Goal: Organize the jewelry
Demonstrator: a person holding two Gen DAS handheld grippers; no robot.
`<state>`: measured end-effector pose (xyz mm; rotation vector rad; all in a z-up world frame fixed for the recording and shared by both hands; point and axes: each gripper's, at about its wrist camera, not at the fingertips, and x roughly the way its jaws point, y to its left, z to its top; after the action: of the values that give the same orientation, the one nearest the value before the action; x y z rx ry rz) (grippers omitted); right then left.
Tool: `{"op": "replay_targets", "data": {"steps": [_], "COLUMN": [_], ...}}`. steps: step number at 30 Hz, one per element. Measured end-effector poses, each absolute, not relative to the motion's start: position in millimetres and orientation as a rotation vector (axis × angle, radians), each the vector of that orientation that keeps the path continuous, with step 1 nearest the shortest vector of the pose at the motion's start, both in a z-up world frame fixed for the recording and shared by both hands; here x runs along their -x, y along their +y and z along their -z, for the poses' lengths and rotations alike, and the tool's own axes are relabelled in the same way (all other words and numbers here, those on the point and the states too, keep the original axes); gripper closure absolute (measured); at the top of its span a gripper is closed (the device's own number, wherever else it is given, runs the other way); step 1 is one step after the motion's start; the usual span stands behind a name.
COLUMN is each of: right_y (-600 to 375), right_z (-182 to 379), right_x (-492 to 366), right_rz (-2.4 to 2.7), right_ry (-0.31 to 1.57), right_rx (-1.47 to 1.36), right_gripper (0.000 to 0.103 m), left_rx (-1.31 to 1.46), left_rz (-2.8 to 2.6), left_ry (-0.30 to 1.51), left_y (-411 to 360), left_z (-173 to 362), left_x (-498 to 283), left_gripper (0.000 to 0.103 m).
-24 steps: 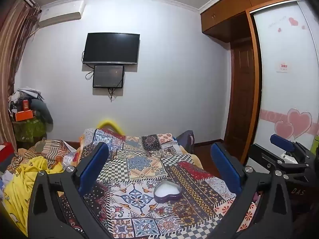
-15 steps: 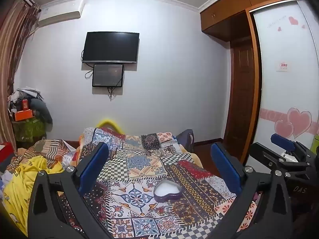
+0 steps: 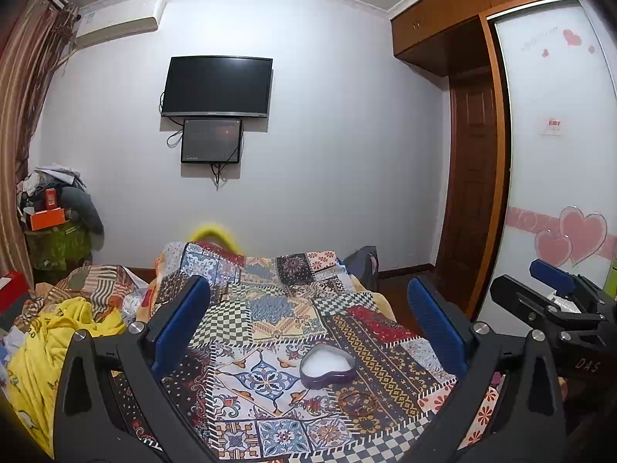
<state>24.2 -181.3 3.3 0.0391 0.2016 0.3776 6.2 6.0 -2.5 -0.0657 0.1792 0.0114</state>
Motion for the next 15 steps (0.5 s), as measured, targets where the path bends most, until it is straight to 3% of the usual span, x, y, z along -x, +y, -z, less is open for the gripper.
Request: {"op": "replay_targets", "data": {"steps": [15], "right_y": [-182.7], "right_z": [-2.6], "right_x": [-26.0], "right_rz": [-0.379], "right_ry": [0.219], "right_rx": [-0.037], "right_gripper": [0.000], "left_rx": [0.064], "left_rz": [-0.014], "left_ry": [0.193], "left_y": [3.9], "left_z": [6.0], "left_x": [-10.4], "left_gripper": [0.000]}}
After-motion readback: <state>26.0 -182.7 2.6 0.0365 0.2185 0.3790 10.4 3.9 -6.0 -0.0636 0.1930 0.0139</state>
